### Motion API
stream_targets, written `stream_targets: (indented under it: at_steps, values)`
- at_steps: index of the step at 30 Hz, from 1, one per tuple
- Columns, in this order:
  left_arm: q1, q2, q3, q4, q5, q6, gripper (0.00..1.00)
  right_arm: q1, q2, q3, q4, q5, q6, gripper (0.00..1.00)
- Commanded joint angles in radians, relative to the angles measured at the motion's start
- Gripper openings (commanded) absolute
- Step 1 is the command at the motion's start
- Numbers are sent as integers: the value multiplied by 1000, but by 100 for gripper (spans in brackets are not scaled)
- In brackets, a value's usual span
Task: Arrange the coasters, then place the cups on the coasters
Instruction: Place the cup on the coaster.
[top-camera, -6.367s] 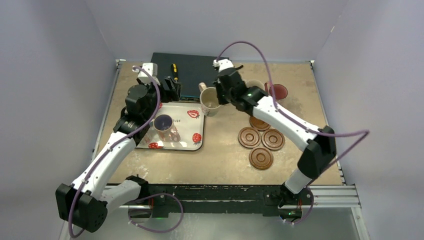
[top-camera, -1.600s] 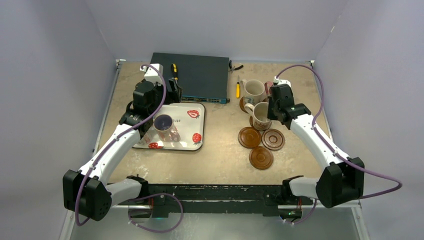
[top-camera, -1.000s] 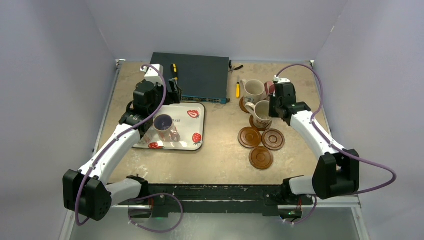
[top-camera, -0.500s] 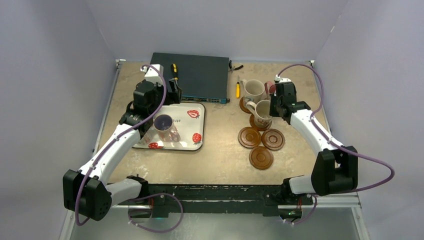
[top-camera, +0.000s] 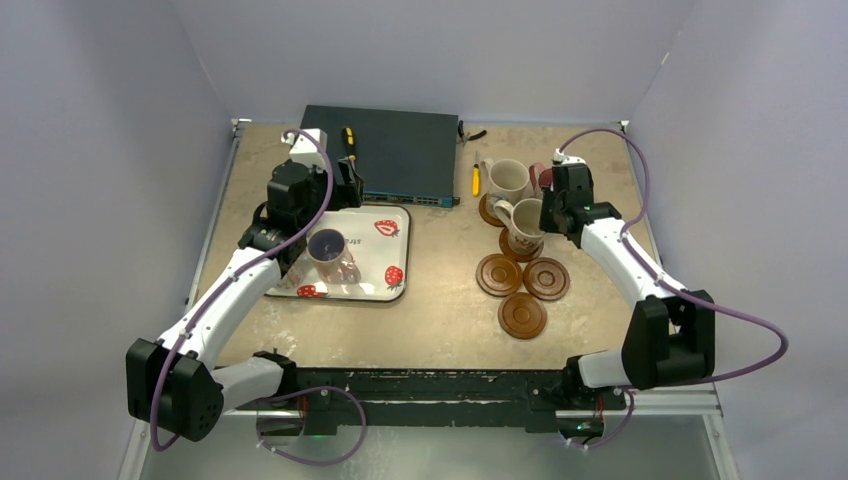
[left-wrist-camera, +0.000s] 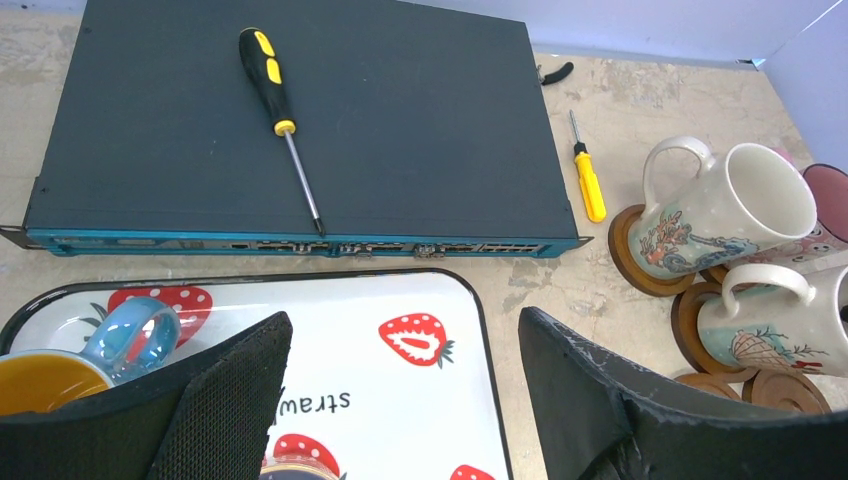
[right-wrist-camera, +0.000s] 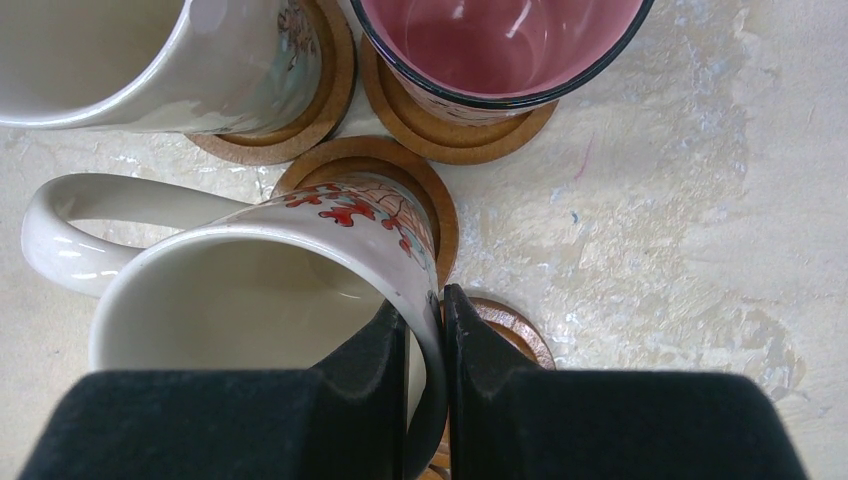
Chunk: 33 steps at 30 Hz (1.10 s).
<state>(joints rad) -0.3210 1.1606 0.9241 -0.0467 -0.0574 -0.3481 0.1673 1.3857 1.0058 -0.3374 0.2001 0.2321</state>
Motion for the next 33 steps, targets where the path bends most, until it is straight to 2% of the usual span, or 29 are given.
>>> stream_targets:
  at_steps: [1,33]
  values:
    - [5,4,41,13,-6,7,80,-5,8,39,70,34,44,0]
    - [4,4,42,12,-7,8,80,-5,67,68,31,93,135,0]
